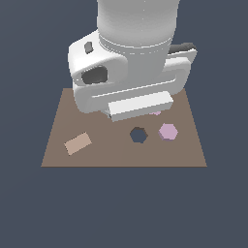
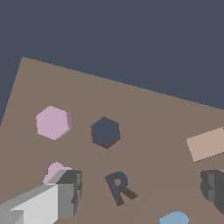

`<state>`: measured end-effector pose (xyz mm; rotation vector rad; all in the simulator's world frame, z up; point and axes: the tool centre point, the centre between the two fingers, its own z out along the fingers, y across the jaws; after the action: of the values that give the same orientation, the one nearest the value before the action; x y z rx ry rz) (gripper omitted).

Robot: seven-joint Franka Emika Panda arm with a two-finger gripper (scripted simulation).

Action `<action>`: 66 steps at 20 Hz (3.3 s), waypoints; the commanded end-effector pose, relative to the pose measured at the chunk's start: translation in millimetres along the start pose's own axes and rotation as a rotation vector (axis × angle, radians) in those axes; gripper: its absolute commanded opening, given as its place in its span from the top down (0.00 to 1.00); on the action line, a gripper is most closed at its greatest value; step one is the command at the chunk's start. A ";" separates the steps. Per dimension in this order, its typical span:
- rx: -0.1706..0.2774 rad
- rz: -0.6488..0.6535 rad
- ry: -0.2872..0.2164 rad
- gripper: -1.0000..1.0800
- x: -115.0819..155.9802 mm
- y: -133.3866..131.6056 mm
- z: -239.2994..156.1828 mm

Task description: Insert a designated object into the corresponding slot on a board.

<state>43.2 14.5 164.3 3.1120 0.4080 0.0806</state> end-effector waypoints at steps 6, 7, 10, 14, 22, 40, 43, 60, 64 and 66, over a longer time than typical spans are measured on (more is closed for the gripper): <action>0.011 -0.294 -0.009 0.04 21.7 -24.3 28.6; 0.013 -0.342 -0.010 0.04 24.5 -28.9 33.2; 0.017 -0.489 -0.015 0.04 31.6 -43.7 47.3; 0.023 -0.674 -0.020 0.04 37.2 -63.9 64.9; 0.032 -0.966 -0.030 0.04 37.4 -97.0 92.5; 0.039 -1.200 -0.039 0.04 29.0 -122.8 114.7; 0.038 -1.200 -0.039 0.04 28.8 -122.8 118.3; 0.038 -1.203 -0.039 1.00 27.5 -122.9 134.8; 0.038 -1.202 -0.039 1.00 28.1 -122.7 130.1; 0.038 -1.202 -0.040 1.00 27.7 -122.7 131.6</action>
<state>45.3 140.9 33.6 2.3373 2.0987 0.0004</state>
